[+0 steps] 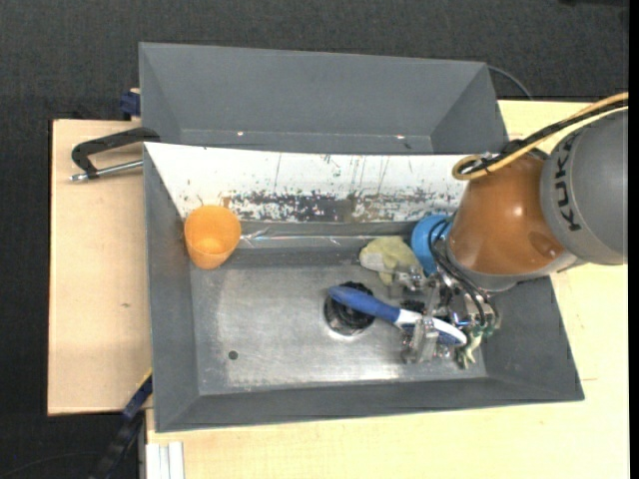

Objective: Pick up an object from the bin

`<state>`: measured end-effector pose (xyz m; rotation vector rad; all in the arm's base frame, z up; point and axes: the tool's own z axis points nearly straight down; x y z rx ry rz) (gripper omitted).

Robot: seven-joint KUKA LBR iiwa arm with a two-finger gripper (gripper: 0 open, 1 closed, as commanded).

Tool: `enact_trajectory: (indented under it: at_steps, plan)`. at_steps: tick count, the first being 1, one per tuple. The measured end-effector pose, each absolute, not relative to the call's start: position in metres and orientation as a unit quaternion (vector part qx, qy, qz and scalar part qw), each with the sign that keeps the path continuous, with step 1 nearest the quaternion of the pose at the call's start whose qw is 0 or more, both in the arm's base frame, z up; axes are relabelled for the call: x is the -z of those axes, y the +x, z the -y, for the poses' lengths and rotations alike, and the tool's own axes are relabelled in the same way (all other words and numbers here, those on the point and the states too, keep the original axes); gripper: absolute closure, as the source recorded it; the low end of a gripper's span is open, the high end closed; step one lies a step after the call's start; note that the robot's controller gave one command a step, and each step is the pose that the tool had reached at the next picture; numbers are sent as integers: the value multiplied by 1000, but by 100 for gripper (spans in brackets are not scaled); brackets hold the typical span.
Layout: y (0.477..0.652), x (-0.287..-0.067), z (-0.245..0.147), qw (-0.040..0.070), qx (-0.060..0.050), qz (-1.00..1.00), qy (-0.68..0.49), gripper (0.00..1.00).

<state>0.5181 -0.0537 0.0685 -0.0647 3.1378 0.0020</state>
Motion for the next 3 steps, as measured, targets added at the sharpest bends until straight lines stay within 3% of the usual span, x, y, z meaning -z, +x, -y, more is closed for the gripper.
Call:
enact_trajectory:
  at_steps: [1, 2, 3]
  plan:
    - [519, -69, 53, 2, -1, -1000, -20, 0]
    - [519, -69, 53, 1, -1, -1000, -20, 100]
    - [520, -103, 53, 4, 0, -1000, -19, 100]
